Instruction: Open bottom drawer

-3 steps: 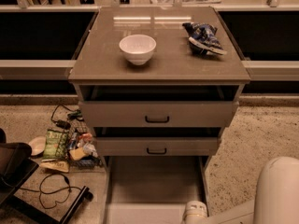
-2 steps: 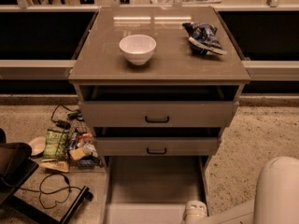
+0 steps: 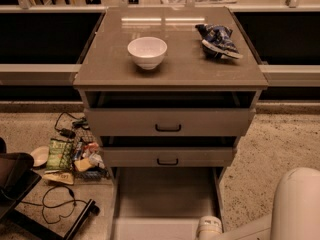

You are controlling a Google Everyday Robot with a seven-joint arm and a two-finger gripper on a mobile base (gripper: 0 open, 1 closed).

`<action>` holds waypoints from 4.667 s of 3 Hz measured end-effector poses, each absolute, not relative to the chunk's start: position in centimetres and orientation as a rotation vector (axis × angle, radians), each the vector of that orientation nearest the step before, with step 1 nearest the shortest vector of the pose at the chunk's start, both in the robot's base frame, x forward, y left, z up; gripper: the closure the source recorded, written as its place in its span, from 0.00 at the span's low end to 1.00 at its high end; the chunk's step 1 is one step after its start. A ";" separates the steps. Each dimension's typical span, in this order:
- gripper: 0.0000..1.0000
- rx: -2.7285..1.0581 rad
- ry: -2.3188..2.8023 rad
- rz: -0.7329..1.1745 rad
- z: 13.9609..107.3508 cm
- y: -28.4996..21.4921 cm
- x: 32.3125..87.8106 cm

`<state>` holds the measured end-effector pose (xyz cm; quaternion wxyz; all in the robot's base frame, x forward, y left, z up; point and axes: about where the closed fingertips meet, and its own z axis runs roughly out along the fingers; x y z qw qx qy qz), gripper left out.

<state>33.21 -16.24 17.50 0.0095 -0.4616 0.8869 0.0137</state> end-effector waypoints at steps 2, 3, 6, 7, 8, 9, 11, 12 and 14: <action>0.00 -1.515 2.726 0.079 19.4 -16.7 33.5; 0.00 -1.683 2.628 0.150 24.3 -17.6 32.3; 0.00 -1.996 2.526 0.229 40.0 -17.0 19.4; 0.00 -1.994 2.567 0.192 42.0 -19.4 16.6; 0.00 -1.996 2.559 0.192 42.0 -19.4 16.8; 0.00 -2.002 2.528 0.192 41.9 -19.5 17.7; 0.00 -2.083 2.426 -0.083 47.0 -23.8 24.8; 0.00 -1.978 2.491 -0.205 52.0 -26.6 27.7; 0.00 -1.944 2.499 -0.252 61.1 -30.8 31.0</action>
Offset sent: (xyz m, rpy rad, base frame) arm 0.0104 -0.0142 0.0580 0.0627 0.0157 0.1597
